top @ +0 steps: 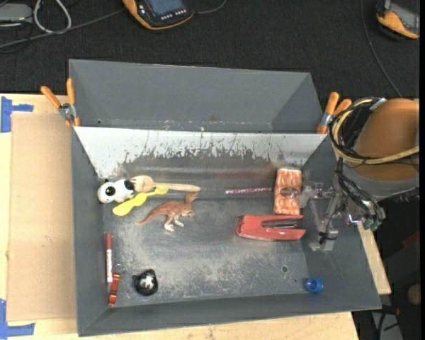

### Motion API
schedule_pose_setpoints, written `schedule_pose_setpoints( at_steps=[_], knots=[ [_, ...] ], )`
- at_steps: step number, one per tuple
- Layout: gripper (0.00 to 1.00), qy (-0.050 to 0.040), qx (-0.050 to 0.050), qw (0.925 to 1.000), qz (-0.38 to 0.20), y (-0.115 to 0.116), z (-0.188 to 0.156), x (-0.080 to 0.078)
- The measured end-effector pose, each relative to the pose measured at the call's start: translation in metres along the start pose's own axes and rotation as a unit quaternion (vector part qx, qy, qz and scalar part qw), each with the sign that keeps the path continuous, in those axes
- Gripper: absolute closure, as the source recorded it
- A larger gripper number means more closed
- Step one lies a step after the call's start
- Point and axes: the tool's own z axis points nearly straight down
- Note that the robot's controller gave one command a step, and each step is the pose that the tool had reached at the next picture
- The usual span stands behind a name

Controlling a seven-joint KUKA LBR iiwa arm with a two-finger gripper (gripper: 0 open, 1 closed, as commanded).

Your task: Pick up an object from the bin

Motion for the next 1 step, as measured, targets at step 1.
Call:
schedule_pose_setpoints(
  at_steps=[1],
  knots=[
    [0.00,-0.0037,0.001,1.0000,-0.002,0.0006,-0.0044,-0.0022]
  ],
)
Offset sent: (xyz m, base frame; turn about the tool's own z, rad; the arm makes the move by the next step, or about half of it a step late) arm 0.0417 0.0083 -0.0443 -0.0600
